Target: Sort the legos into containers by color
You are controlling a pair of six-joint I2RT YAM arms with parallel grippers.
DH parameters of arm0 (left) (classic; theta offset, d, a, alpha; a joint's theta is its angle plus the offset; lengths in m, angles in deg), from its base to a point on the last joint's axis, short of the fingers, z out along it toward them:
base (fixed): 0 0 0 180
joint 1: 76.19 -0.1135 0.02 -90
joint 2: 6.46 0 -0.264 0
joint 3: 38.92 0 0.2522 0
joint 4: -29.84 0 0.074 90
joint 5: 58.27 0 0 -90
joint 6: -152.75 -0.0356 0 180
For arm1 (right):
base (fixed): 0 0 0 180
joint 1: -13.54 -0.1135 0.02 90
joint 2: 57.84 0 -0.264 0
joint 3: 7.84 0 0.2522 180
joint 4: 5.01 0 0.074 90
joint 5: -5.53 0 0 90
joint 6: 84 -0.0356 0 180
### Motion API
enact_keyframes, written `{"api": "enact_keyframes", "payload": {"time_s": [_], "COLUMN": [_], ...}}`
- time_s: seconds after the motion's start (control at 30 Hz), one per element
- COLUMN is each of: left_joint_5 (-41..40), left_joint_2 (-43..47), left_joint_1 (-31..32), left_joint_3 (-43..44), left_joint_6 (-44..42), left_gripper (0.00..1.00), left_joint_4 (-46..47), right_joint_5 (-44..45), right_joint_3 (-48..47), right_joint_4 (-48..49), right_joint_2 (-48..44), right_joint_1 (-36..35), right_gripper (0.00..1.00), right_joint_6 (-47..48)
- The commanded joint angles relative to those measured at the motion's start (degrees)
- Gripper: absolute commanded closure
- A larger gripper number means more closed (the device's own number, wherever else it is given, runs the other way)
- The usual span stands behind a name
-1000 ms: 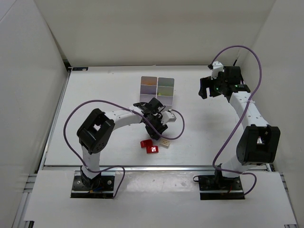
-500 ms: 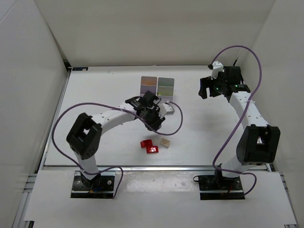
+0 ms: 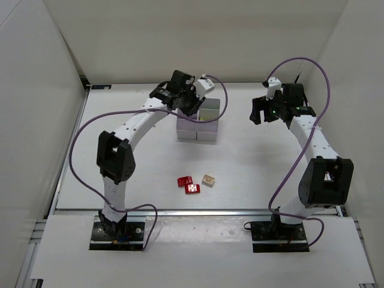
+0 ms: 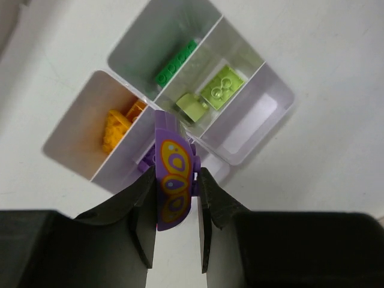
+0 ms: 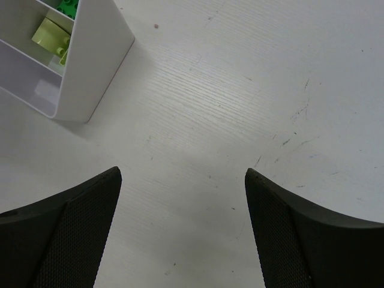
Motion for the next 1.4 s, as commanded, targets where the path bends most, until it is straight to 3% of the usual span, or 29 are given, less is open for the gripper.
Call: {"api": "enact_keyframes", "payload": {"time_s": [0.0, 0.27, 0.67, 0.77, 0.8, 0.9, 0.97, 1.1, 1.2, 1.37], "left_joint_5": [-2.56, -3.53, -3.0, -3.18, -3.09, -3.35, -3.0, -0.46, 2.96, 2.46], "left_joint_2": [-4.81, -12.29, -12.73, -13.17, -13.17, -12.82, -12.56, -10.02, -4.14, 7.38], "left_joint_1": [-0.5, -1.73, -3.4, -3.75, -3.84, -3.84, -3.93, -4.45, -6.56, -10.42], "left_joint_3": [3.24, 8.69, 8.08, 8.08, 7.99, 7.38, 6.68, 4.75, 0.36, -3.17], "left_joint_6": [-1.74, -0.68, 0.64, 0.46, 0.46, -0.24, -0.59, 0.98, 7.65, 19.6], "left_gripper": [0.85, 0.82, 0.81, 0.7, 0.57, 0.44, 0.42, 0.41, 0.41, 0.4], "left_joint_4": [-3.05, -3.58, -3.58, -3.58, -3.58, -3.58, -3.41, -1.13, 4.31, 13.46], "right_joint_5": [-1.23, -1.23, -1.67, -1.49, -1.41, -1.32, -1.4, -2.02, -4.56, -8.95], "right_joint_3": [-2.73, -2.73, -3.26, -3.52, -3.43, -3.35, -3.17, -3.34, -3.52, -0.1], "right_joint_4": [2.25, 2.33, 2.07, 1.9, 1.89, 1.89, 1.98, 2.07, 0.32, -10.03], "right_joint_2": [0.5, 1.03, 2.0, 2.09, 2.09, 2.08, 2.0, 2.0, 1.65, -2.21], "right_joint_1": [0.31, 0.31, 0.31, 0.22, 0.31, 0.22, 0.31, 0.31, -0.39, -8.99], "right_gripper": [0.13, 0.13, 0.13, 0.13, 0.13, 0.13, 0.13, 0.13, 0.17, 0.18], "right_joint_6": [-0.51, -0.33, 0.11, 0.19, 0.28, 0.28, 0.28, 0.72, 3.43, 18.9]}}
